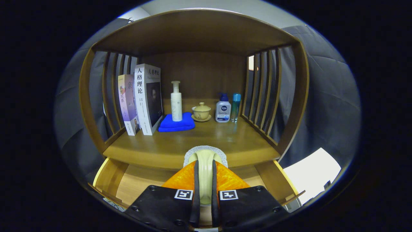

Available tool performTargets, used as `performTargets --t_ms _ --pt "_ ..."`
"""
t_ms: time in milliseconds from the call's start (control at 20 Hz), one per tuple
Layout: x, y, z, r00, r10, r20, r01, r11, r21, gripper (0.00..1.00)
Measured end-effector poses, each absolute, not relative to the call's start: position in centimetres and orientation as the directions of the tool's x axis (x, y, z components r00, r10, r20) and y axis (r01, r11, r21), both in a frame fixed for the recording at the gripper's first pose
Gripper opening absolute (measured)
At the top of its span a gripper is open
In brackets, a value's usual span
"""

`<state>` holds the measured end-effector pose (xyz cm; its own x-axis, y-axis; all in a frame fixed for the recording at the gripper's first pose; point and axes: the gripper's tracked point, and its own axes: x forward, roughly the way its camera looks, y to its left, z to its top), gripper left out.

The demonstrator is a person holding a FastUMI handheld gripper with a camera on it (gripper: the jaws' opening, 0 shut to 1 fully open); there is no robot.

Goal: Pull open the drawer, take out the items inside it, and place them on the countertop above the cabinet.

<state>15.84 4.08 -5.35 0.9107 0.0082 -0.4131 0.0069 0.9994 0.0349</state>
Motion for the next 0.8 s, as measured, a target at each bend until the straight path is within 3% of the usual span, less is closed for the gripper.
performTargets --t_ms 800 --pt "26.2 6.7 -5.8 0.872 0.078 -0.483 -0.084 0.996 0.008 0.16"
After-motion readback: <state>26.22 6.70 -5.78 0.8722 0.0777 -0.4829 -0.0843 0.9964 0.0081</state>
